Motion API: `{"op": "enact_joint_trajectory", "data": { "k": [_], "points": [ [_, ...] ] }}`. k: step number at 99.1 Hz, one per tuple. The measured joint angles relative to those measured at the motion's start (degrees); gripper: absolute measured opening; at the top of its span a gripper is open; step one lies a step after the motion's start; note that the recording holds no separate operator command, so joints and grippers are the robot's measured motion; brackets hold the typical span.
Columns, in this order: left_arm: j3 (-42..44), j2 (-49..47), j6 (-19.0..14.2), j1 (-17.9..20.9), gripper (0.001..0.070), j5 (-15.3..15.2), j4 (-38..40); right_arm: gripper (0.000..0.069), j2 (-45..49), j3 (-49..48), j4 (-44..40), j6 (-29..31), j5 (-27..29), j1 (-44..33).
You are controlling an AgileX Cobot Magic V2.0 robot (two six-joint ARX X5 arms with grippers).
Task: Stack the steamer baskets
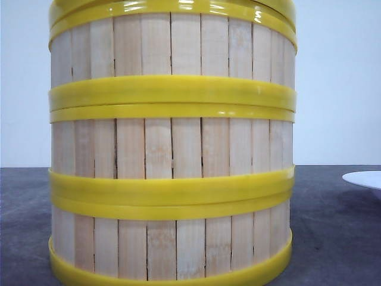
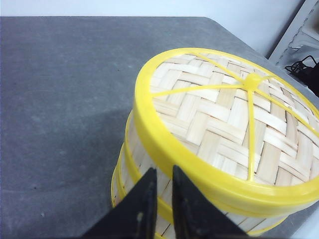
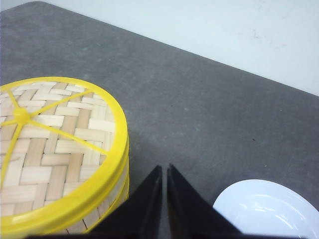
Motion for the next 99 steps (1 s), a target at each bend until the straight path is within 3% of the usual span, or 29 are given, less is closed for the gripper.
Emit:
{"op": "enact_joint_trajectory", "data": {
  "k": [43,57,67,99],
  "points": [
    [0.0,-0.2,0.1,0.1,0.0028,0.0,0.0,0.0015,0.0,0.0,0.0,0.0,0.0,0.0],
    [0.0,-1.4,2.9,2.5,0.0028,0.0,-0.1,0.0015,0.0,0.0,0.0,0.0,0.0,0.0],
    [0.0,-1.5,5.5,6.6,0.0028,0.0,-0.1,0.0015,0.0,0.0,0.0,0.0,0.0,0.0],
    [-3.6,-2.5,11.0,24.9,0.0028,-0.3,1.9,0.0015,0.0,0.0,0.0,0.0,0.0,0.0]
  ]
}}
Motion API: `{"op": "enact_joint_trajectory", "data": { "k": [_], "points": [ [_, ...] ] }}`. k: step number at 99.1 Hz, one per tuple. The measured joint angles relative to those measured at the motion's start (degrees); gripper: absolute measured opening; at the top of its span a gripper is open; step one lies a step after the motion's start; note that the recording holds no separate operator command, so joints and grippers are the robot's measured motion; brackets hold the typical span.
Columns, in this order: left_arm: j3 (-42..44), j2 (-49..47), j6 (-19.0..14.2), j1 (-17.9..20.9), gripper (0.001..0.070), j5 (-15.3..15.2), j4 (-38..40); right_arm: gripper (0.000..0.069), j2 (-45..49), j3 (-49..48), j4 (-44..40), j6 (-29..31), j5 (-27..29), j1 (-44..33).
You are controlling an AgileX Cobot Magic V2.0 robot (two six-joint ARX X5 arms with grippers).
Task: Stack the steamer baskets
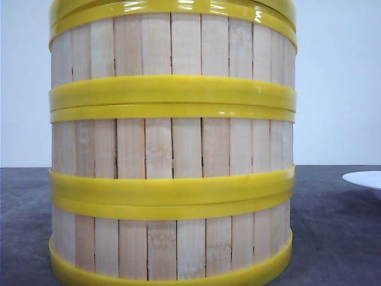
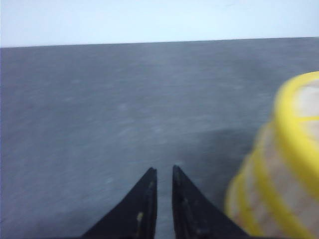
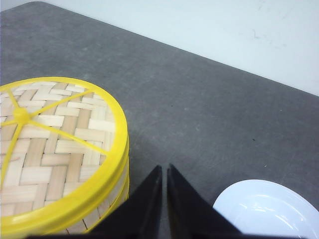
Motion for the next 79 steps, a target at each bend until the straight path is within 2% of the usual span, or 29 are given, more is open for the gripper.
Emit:
{"op": "enact_joint_trajectory", "data": {
  "k": [12,23,36,46,63,79],
  "points": [
    [-5.3,-2.6,1.3,4.7,0.0028,0.0,4.3,0.0015,0.0,0.0,0.0,0.0,0.0,0.0],
    [-11.0,-6.3,1.5,6.8,0.0028,0.0,11.1,0.0015,0.0,0.0,0.0,0.0,0.0,0.0],
    [-18.8,-10.1,2.1,7.8,0.0028,0.0,19.3,0.0015,0.0,0.0,0.0,0.0,0.0,0.0],
    [-24.8,-12.7,2.3,7.8,0.0028,0.0,22.6,0.0015,0.0,0.0,0.0,0.0,0.0,0.0],
    [-32.1,-17.2,2.4,8.0,0.0028,-0.3,24.9,0.0015,0.0,0.0,0.0,0.0,0.0,0.0],
    [-35.3,-20.6,2.4,8.1,0.0028,-1.1,24.5,0.0015,0.0,0.0,0.0,0.0,0.0,0.0]
  ]
}}
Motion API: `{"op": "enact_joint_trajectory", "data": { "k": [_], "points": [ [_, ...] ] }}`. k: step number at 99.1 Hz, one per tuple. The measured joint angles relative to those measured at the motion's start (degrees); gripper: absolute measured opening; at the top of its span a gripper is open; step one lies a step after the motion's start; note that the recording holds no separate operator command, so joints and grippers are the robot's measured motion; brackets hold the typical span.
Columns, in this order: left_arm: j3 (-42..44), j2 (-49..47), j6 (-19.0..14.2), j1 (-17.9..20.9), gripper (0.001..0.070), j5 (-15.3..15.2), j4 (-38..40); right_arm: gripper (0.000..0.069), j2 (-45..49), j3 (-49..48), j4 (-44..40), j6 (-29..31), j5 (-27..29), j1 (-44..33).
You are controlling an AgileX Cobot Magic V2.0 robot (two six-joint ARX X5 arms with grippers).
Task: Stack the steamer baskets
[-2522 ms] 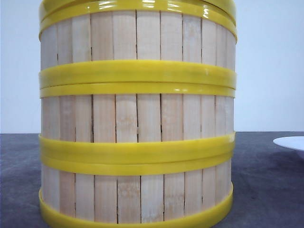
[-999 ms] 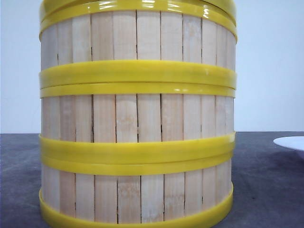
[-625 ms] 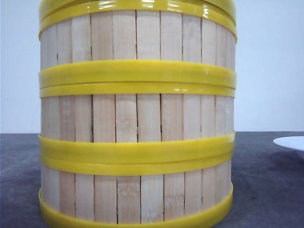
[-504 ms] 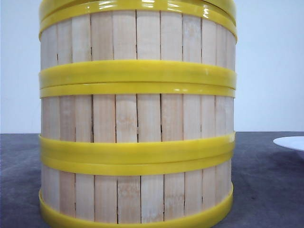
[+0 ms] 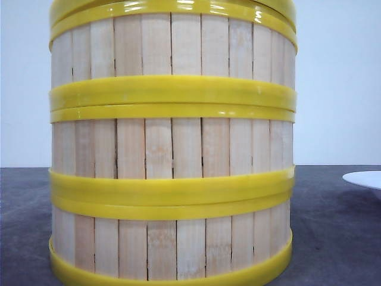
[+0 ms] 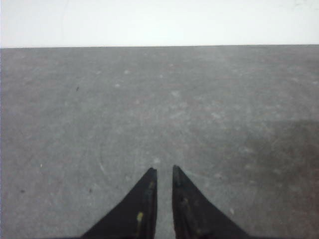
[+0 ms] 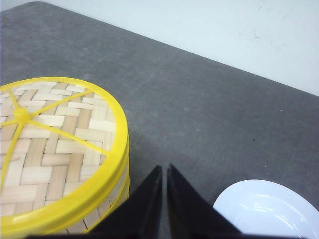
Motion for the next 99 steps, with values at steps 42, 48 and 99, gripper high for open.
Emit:
{"op": "enact_joint_trajectory", "data": {
  "k": [42,48,99],
  "points": [
    [-0.1,-1.6,0.0,0.0,0.0028,-3.6,-1.2,0.0015,0.0,0.0,0.0,0.0,0.0,0.0],
    [-0.1,-1.6,0.0,0.0,0.0028,-3.6,-1.2,0.0015,0.0,0.0,0.0,0.0,0.0,0.0],
    [-0.1,-1.6,0.0,0.0,0.0028,-3.6,-1.2,0.0015,0.0,0.0,0.0,0.0,0.0,0.0]
  ]
}}
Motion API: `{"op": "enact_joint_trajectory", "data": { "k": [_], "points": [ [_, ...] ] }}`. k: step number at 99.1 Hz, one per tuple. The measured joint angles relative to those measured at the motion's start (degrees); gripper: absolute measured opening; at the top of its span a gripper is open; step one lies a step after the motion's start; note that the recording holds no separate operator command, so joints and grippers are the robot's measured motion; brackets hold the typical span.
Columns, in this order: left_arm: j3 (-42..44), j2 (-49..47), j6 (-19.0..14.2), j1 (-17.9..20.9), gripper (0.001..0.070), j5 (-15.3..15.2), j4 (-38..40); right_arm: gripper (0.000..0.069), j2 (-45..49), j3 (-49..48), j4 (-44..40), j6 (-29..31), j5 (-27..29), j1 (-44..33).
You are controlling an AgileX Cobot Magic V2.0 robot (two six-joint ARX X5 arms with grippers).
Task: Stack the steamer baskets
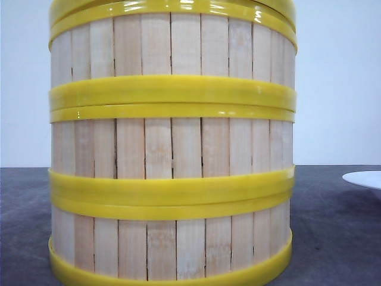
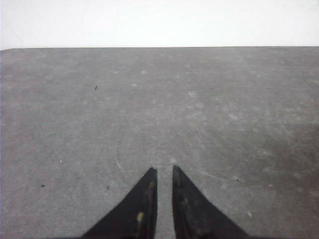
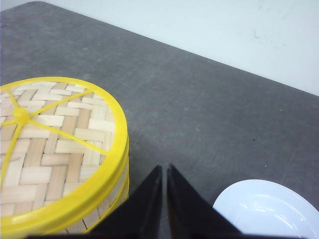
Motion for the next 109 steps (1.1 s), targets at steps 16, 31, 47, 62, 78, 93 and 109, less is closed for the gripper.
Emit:
{"op": "enact_joint_trajectory", "data": {
  "k": [16,31,47,62,78,93,109],
  "points": [
    [0.0,0.0,0.0,0.0,0.0028,0.0,0.0,0.0015,0.0,0.0,0.0,0.0,0.0,0.0],
    [0.0,0.0,0.0,0.0,0.0028,0.0,0.0,0.0015,0.0,0.0,0.0,0.0,0.0,0.0],
    [0.0,0.0,0.0,0.0,0.0028,0.0,0.0,0.0015,0.0,0.0,0.0,0.0,0.0,0.0],
    [0.0,0.0,0.0,0.0,0.0028,0.0,0.0,0.0015,0.0,0.0,0.0,0.0,0.0,0.0],
    [0.0,0.0,0.0,0.0,0.0028,0.0,0.0,0.0015,-0.1,0.0,0.7,-0.3,1.3,-0.1],
    [0.0,0.0,0.0,0.0,0.0028,0.0,0.0,0.0015,-1.0,0.0,5.3,-3.4,3.8,-4.0],
    [0.0,0.0,0.0,0.0,0.0028,0.0,0.0,0.0015,-3.3,0.0,7.3,-8.3,4.1,-14.4]
  ]
}}
